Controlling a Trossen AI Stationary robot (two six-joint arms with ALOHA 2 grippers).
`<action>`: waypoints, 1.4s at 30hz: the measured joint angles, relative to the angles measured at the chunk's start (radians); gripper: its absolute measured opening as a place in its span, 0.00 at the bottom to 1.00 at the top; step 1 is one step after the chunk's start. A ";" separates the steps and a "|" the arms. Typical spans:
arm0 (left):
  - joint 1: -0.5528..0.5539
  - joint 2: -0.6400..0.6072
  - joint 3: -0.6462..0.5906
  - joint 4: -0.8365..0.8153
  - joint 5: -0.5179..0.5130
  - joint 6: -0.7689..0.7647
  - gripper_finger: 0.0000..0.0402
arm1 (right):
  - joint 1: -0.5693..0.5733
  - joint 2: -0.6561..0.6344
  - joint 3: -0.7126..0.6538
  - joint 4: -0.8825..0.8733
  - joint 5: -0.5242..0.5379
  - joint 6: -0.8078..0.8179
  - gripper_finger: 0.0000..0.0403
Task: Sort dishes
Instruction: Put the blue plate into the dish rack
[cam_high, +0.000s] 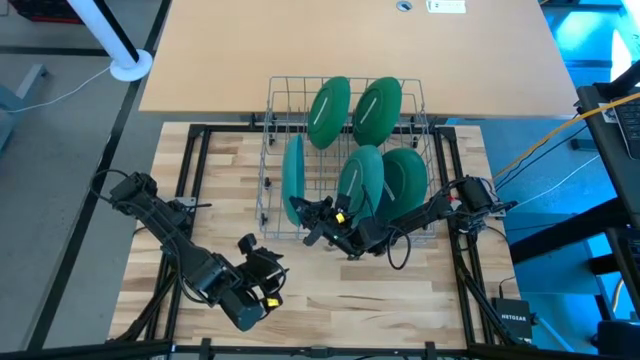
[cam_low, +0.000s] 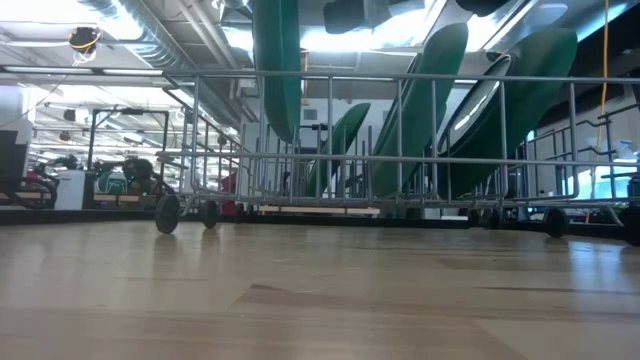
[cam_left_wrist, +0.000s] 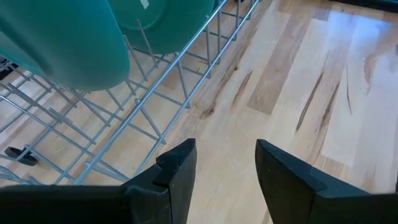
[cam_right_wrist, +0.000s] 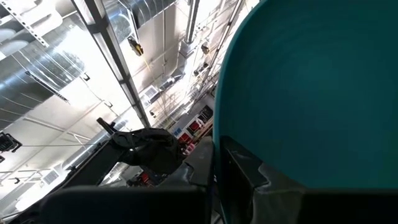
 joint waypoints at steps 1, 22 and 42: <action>0.000 -0.004 0.000 -0.001 -0.001 0.000 0.39 | 0.000 0.000 0.000 0.000 0.000 0.000 0.06; -0.156 -0.562 0.048 -0.056 -0.360 0.474 0.39 | 0.002 0.000 0.000 0.001 -0.001 0.000 0.06; -0.167 -0.871 -0.852 -0.264 -0.674 -0.565 0.39 | 0.002 0.000 0.000 -0.005 -0.001 0.000 0.06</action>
